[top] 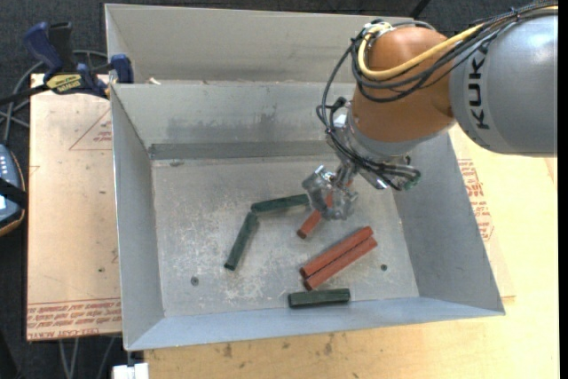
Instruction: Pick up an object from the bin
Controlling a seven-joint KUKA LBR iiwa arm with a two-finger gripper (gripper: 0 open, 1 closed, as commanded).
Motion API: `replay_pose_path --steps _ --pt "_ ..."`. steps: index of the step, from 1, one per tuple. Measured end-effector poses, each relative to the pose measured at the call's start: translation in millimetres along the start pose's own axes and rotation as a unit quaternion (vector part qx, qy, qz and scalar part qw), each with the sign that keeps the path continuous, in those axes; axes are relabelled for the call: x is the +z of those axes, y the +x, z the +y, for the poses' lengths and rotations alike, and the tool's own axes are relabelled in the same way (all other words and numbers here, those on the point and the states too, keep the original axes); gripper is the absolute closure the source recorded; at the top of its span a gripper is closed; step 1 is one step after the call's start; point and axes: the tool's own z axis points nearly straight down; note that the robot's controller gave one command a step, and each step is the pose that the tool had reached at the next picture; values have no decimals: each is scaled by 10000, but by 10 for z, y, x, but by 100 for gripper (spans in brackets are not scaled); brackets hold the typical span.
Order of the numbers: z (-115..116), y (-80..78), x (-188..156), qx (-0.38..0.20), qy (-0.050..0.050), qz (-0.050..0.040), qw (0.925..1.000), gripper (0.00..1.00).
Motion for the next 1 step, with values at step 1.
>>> replay_pose_path --steps 1 --pt "7 16 51 15 -28 30 10000 0"
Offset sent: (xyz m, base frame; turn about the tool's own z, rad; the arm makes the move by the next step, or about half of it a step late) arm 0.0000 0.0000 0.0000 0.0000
